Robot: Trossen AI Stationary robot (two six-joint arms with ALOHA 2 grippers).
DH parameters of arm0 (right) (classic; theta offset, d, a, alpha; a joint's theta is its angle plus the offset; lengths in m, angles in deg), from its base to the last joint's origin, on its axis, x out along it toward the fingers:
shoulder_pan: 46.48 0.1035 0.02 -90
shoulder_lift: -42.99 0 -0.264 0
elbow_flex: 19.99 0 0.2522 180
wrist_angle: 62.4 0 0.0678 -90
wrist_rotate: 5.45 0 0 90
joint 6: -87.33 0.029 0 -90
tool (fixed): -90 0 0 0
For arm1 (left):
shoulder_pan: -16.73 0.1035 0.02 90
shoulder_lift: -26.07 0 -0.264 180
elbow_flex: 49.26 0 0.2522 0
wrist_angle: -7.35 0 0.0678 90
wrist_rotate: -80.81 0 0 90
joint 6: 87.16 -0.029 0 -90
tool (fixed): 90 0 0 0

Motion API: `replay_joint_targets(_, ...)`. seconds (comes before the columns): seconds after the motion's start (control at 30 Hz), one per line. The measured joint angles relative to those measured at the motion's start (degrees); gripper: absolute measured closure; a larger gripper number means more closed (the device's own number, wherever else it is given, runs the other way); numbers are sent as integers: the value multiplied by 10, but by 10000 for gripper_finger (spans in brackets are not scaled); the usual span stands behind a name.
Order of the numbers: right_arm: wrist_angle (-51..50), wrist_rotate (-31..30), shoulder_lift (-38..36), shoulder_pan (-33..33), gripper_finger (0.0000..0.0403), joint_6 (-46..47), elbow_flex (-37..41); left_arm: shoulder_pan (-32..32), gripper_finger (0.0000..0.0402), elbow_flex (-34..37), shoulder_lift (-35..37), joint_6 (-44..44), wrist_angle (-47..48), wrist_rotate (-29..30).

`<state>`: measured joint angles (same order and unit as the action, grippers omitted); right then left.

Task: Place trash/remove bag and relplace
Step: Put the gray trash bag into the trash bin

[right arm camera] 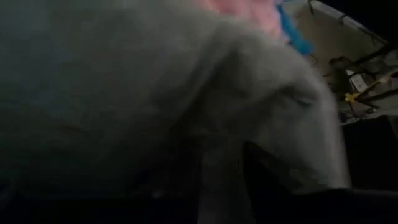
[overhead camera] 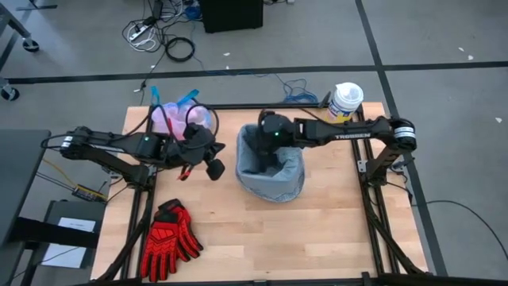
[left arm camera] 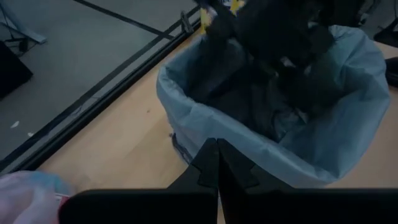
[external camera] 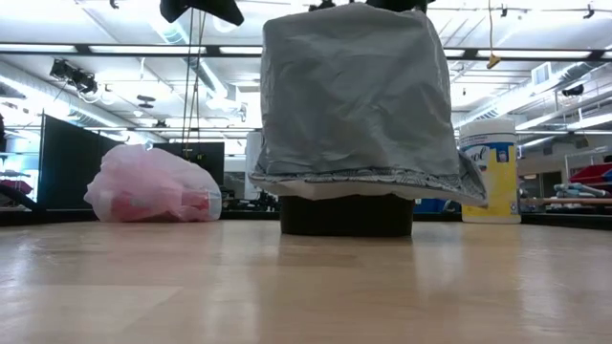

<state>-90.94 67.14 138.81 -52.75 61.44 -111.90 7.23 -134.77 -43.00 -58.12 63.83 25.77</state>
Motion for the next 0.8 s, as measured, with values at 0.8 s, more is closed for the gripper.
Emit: replay_joint_targets(0.8, -15, -99, -159, 0, 273, 39, -1, -1, 398, 0, -36, -9, -61, -1)
